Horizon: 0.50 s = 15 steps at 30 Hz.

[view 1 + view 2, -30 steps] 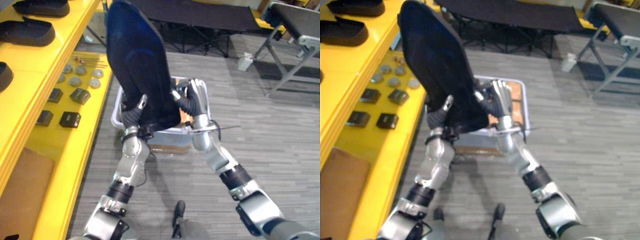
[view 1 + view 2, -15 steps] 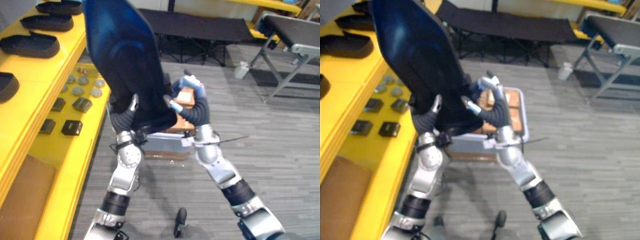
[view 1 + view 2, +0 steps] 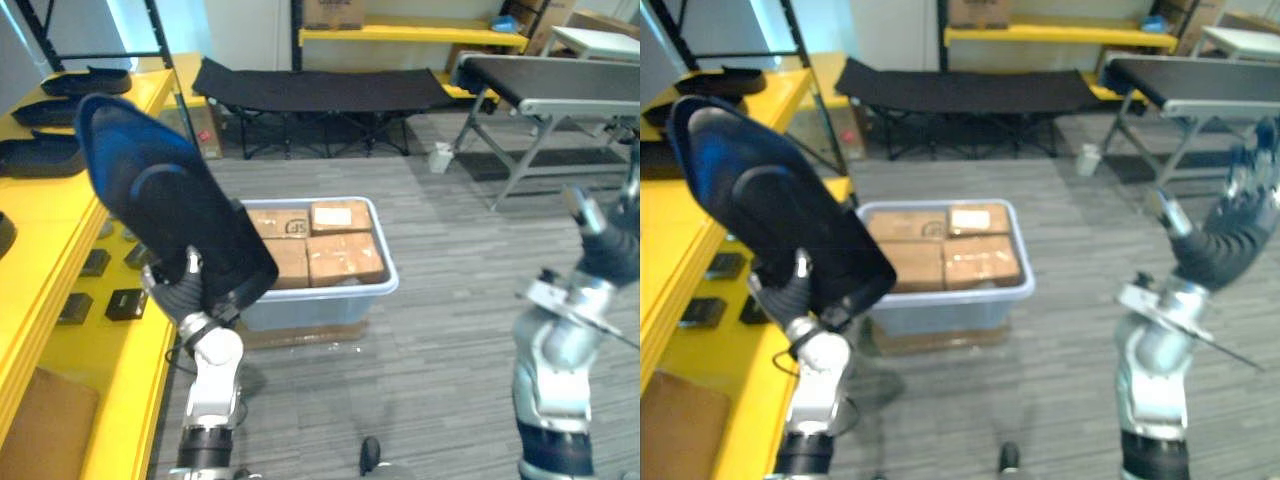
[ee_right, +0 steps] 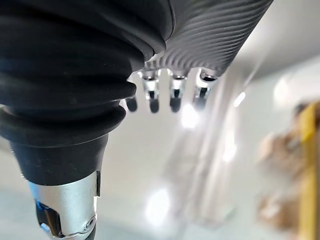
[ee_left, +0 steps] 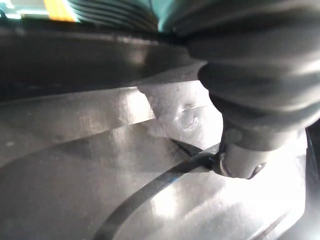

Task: Walk over and take plastic housings, then place them on the shelf

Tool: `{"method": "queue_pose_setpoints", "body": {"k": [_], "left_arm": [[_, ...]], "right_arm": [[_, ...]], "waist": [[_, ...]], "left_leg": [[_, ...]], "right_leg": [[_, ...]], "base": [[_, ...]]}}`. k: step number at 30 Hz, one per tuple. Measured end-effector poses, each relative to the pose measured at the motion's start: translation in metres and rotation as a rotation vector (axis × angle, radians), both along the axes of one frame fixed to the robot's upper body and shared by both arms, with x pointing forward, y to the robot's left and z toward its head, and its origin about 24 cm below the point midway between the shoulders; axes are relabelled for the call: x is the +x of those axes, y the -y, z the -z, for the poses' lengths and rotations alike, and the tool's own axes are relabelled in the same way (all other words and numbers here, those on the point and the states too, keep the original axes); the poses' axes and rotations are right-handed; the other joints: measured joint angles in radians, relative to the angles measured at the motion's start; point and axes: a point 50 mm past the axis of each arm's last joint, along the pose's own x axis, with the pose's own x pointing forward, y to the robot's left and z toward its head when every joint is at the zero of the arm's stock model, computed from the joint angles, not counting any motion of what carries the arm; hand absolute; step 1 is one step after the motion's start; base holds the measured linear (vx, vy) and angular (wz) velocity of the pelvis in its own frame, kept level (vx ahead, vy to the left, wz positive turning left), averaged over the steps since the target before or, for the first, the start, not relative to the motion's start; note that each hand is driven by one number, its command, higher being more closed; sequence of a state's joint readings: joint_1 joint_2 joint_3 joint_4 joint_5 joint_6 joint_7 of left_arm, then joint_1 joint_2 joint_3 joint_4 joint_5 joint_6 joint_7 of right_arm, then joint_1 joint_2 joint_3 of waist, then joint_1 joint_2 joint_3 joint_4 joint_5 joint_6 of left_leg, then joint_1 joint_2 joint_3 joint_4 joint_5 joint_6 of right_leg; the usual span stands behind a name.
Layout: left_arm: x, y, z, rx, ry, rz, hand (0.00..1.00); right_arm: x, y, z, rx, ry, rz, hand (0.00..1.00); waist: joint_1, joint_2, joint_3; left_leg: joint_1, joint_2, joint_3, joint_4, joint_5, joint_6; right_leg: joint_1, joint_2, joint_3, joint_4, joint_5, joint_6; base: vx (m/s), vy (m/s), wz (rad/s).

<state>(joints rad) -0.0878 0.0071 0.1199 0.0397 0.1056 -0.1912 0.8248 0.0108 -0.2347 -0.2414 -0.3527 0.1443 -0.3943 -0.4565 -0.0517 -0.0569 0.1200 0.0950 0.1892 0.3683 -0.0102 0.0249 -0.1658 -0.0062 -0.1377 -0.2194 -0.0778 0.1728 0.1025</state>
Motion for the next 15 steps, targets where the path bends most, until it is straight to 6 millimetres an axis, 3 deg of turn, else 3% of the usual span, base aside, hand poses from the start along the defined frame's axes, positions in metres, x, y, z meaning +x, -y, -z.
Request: {"method": "queue_pose_setpoints", "body": {"k": [1, 3, 4, 5, 7, 10, 15], "left_arm": [[-0.002, -0.002, 0.001, -0.02, 0.016, -0.001, 1.0], [-0.01, 0.0, -0.001, -0.071, 0.092, 0.024, 1.0], [-0.012, 0.002, -0.003, -0.081, 0.113, 0.046, 1.0], [-0.02, 0.008, -0.007, -0.093, 0.156, 0.105, 1.0], [-0.03, 0.013, -0.007, -0.075, 0.162, 0.169, 1.0], [-0.039, 0.013, -0.005, -0.086, 0.166, 0.223, 1.0], [-0.048, 0.011, -0.018, -0.028, 0.217, 0.27, 1.0]], "right_arm": [[-0.001, 0.003, 0.011, 0.032, -0.044, -0.002, 0.0], [-0.01, 0.013, 0.066, 0.168, -0.271, 0.026, 0.0], [-0.013, 0.013, 0.081, 0.194, -0.335, 0.035, 0.0], [-0.023, 0.01, 0.116, 0.259, -0.489, 0.044, 0.0], [-0.037, 0.001, 0.145, 0.307, -0.614, 0.029, 0.0], [-0.042, -0.003, 0.149, 0.302, -0.637, -0.003, 0.0], [-0.033, 0.0, 0.14, 0.287, -0.577, -0.043, 0.0]], "waist": [[-0.006, 0.0, 0.0], [-0.02, 0.002, 0.0], [-0.02, 0.003, 0.001], [-0.019, 0.008, 0.003], [-0.018, 0.026, 0.003], [-0.019, 0.045, -0.002], [-0.01, 0.047, 0.0]], "left_leg": [[0.004, 0.0, 0.002, -0.003, 0.0, 0.0], [0.009, -0.004, 0.004, -0.015, -0.001, 0.001], [0.007, -0.005, 0.005, -0.016, -0.001, 0.001], [0.006, -0.007, 0.011, -0.016, -0.004, 0.004], [0.007, -0.01, 0.018, -0.015, -0.011, 0.004], [0.009, -0.013, 0.024, -0.013, -0.019, 0.007], [0.008, -0.019, -0.005, -0.014, -0.022, 0.01]], "right_leg": [[0.0, 0.0, 0.002, 0.0, 0.0, 0.0], [-0.001, -0.001, 0.005, 0.0, -0.003, 0.004], [-0.003, -0.002, 0.006, 0.0, -0.003, 0.004], [-0.009, -0.003, 0.012, 0.0, -0.004, 0.006], [-0.009, -0.006, 0.022, 0.0, -0.007, 0.009], [-0.006, -0.008, 0.027, 0.0, -0.014, 0.018], [0.014, -0.018, -0.004, 0.0, -0.024, 0.022]], "base": [[0.03, 0.009, -0.13], [0.01, 0.005, -0.02], [0.03, 0.016, -0.06], [0.02, 0.014, -0.07], [0.03, 0.016, -0.07], [0.01, 0.013, -0.06], [0.0, 0.007, 0.15]]}}
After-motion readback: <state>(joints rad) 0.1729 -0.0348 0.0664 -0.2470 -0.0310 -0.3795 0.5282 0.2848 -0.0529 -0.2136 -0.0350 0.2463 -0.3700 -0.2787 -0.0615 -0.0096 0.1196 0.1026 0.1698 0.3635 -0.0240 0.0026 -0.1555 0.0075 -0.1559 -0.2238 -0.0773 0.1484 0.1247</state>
